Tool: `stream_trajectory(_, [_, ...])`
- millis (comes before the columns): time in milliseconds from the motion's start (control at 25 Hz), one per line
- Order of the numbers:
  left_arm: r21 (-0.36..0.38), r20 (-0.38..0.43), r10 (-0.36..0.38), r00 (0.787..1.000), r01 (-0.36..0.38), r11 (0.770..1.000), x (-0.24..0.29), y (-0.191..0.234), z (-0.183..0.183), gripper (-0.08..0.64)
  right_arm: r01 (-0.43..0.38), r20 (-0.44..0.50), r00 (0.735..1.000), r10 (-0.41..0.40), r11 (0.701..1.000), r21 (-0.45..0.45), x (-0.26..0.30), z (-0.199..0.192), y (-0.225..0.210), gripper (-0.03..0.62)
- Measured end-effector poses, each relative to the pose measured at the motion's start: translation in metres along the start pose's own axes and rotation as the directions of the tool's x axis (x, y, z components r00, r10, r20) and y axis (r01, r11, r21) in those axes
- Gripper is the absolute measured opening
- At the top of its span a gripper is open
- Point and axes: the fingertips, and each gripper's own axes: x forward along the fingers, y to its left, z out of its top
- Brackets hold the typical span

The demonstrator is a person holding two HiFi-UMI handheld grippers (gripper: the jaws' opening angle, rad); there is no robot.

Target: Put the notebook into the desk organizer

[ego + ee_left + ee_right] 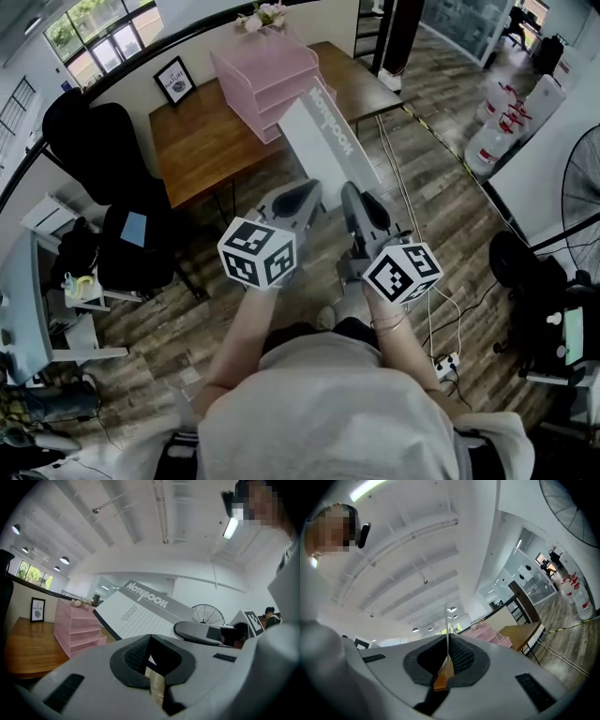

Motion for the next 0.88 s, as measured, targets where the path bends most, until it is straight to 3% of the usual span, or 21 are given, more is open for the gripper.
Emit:
stream_trajectory(360, [-0.038,-0.047,0.035,0.998,-0.036,0.999,0.050,0.016,-0.020,0.012,0.011,-0.066,0.998,-0.007,0.999,0.053,0.014,-0.005,-0.063,0.018])
stream_trajectory(560, [-0.005,-0.052,0.052,0.997,-0.053,0.999,0.074,0.030,-0.016,0.012,0.025,-0.081,0.997,-0.019,0.997,0.070,0.028,-0.004,-0.090,0.018])
stream_trajectory(880, [-0.029,-0.050,0.072,0.996,-0.074,0.997,0.113,0.076,-0.013,0.012,-0.008,-0.099,0.995,0.015,0.998,0.067,0.074,-0.008,-0.117,0.018])
